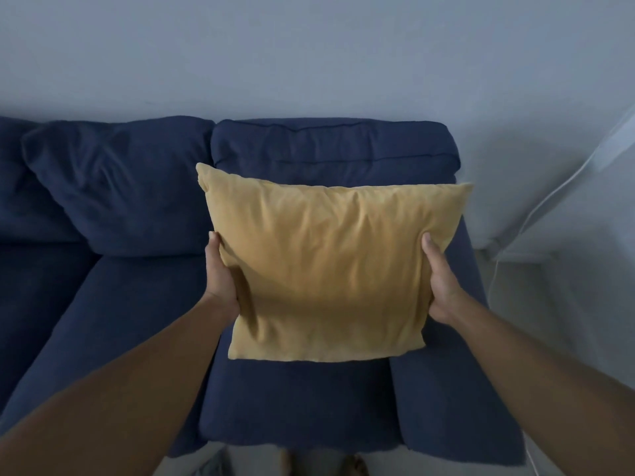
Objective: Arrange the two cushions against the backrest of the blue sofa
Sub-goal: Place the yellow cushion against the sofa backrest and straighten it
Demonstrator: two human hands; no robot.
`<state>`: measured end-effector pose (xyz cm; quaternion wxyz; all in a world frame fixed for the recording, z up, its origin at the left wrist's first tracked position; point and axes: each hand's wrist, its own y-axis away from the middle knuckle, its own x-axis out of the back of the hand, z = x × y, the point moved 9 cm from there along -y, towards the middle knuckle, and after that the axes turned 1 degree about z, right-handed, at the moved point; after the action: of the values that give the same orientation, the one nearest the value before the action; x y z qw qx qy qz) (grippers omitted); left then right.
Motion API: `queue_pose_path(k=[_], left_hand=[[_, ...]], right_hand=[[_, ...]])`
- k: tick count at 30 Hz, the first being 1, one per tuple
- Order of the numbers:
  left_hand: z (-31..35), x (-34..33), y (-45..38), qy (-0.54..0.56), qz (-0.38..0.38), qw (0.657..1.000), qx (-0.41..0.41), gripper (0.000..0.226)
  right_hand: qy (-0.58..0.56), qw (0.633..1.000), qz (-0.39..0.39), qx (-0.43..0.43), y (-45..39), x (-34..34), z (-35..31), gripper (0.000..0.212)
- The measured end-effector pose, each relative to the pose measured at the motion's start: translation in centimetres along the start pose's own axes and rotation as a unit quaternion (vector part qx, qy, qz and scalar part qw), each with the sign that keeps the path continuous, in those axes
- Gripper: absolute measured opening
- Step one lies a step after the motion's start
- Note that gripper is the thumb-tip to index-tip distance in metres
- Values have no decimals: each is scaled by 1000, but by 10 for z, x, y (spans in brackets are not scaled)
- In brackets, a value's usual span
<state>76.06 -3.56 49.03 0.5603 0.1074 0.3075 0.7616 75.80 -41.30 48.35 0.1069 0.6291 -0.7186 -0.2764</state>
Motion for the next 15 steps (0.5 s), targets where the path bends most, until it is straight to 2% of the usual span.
queue_pose_path(k=[3, 8, 10, 13, 15], left_hand=[[9, -3, -35, -2, -11, 1000, -7, 106], [19, -5, -100, -7, -9, 1000, 4, 100], [22, -7, -121, -16, -10, 1000, -2, 110], [23, -4, -149, -14, -3, 1000, -9, 139], [17, 2, -169, -16, 20, 1000, -6, 151]], right_hand=[[21, 999, 22, 18, -30, -12, -9, 137], [43, 997, 39, 59, -85, -32, -17, 115], [56, 995, 51, 63, -107, -36, -17, 119], [69, 994, 50, 62, -137, -38, -13, 133], [75, 994, 43, 60, -154, -39, -8, 130]])
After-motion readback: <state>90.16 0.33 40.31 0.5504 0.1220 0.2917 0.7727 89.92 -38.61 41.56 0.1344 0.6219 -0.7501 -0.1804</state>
